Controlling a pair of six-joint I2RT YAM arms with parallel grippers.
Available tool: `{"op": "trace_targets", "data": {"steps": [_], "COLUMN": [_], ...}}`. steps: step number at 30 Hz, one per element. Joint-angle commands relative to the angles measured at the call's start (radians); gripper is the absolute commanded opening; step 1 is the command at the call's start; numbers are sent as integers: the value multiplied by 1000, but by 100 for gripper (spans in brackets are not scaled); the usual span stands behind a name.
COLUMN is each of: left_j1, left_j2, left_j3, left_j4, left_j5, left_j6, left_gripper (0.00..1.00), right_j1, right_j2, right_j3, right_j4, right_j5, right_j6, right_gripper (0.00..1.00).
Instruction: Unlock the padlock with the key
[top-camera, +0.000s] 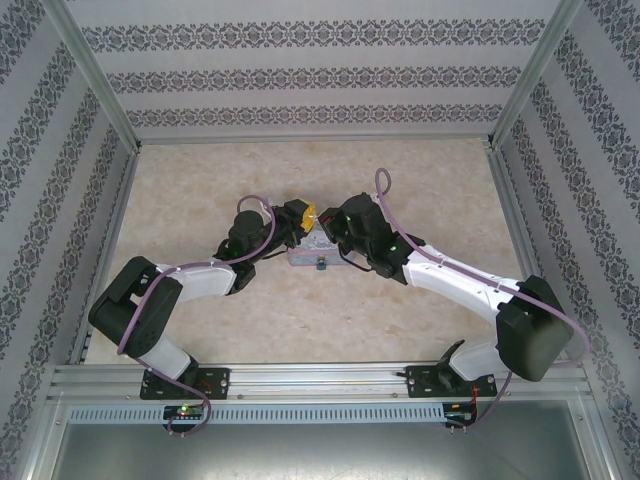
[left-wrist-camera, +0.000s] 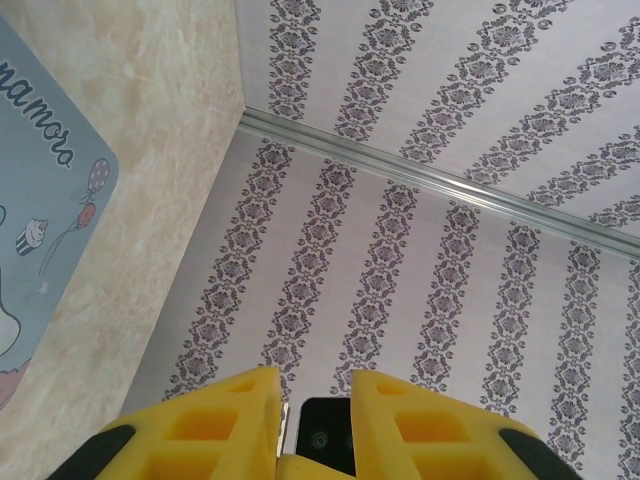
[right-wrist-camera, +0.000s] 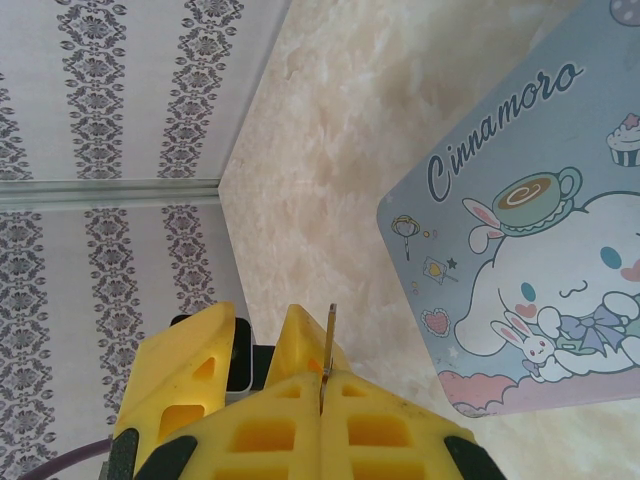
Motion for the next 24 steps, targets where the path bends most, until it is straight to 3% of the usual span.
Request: {"op": "trace_targets", "data": {"steps": [1, 8, 19, 20, 22, 24], "left_j1": [-12, -14, -15, -15, -15, -14], "left_j2": [1, -1, -8, -8, -14, -29], "left_j3": [-14, -16, -19, -17, -12, -3], "left_j4": [24, 13, -5, -12, -44, -89], "left_j5": [-14, -15, -19, -17, -10, -3], "left_j6": [19, 26, 45, 56, 91, 154], "left_gripper": [23, 19, 0, 0, 0, 0], "right_j1": [-8, -9, -8, -9, -9, -15], "right_j2": [-14, -17, -30, -38, -62, -98], "right_j3": [-8, -6, -12, -17, -41, -83], "right_j4": [18, 19, 16, 8, -6, -22], "right_j5": [7, 7, 7, 11, 24, 41], "right_j6": [12, 12, 8, 6, -3, -9], "right_gripper": [0, 0, 0, 8, 33, 45]}}
